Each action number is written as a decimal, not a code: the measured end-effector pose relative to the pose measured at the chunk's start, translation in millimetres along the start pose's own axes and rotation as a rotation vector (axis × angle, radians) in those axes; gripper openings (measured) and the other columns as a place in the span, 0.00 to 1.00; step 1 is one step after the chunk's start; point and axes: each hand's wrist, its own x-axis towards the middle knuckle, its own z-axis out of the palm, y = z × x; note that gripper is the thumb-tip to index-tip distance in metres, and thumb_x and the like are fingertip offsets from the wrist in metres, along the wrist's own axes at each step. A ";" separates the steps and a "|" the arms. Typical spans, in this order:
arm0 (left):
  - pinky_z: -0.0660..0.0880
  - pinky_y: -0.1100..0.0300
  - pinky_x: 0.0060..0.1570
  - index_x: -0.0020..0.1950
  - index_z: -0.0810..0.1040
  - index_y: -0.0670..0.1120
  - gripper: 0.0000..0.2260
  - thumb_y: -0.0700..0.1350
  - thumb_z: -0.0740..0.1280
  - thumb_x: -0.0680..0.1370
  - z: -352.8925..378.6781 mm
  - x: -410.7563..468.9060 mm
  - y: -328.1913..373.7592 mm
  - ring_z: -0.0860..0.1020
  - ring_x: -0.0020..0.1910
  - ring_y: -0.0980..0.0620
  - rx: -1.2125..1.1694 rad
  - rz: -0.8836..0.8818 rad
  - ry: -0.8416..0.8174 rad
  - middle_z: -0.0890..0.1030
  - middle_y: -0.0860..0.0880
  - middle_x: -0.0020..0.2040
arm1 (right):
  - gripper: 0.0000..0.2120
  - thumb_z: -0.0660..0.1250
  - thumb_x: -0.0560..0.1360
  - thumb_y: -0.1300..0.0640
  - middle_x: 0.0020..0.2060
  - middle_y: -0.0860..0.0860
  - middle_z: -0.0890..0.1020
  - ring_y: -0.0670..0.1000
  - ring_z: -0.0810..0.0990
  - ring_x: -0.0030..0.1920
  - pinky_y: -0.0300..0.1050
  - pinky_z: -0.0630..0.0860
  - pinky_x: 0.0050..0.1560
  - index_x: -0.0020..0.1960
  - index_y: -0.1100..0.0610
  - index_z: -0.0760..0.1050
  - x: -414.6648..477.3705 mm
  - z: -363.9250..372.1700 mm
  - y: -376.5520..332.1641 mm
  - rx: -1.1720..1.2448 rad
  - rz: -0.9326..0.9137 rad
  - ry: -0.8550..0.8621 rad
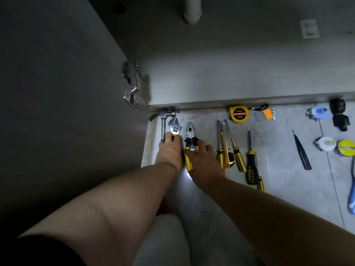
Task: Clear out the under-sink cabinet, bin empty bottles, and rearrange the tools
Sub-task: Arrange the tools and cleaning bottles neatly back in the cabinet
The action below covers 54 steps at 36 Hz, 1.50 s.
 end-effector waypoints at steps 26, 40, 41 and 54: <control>0.75 0.52 0.56 0.75 0.67 0.53 0.23 0.48 0.66 0.80 -5.2 8.4 39.3 0.74 0.61 0.44 0.291 0.683 -0.149 0.72 0.47 0.62 | 0.14 0.67 0.77 0.51 0.57 0.56 0.76 0.63 0.80 0.55 0.53 0.77 0.48 0.59 0.57 0.73 -22.0 -27.1 78.0 0.149 0.540 0.157; 0.75 0.52 0.62 0.79 0.64 0.48 0.29 0.44 0.69 0.80 37.1 -0.8 66.4 0.76 0.60 0.38 0.124 0.515 -0.382 0.64 0.43 0.68 | 0.12 0.65 0.80 0.48 0.52 0.56 0.75 0.59 0.78 0.47 0.51 0.73 0.48 0.52 0.58 0.73 -40.3 -37.8 114.8 0.405 0.624 0.397; 0.75 0.51 0.62 0.80 0.62 0.47 0.29 0.44 0.69 0.80 36.8 -1.2 66.3 0.76 0.60 0.38 0.128 0.515 -0.389 0.63 0.43 0.69 | 0.12 0.64 0.81 0.49 0.53 0.56 0.74 0.60 0.78 0.48 0.52 0.74 0.48 0.52 0.59 0.73 -43.7 -37.2 117.9 0.404 0.630 0.398; 0.74 0.54 0.62 0.81 0.61 0.50 0.31 0.44 0.69 0.80 19.5 -1.1 55.1 0.74 0.63 0.43 0.150 0.566 -0.404 0.65 0.46 0.69 | 0.11 0.57 0.84 0.52 0.57 0.60 0.68 0.66 0.77 0.46 0.59 0.75 0.46 0.54 0.61 0.66 -65.1 -18.5 113.3 0.468 0.918 0.556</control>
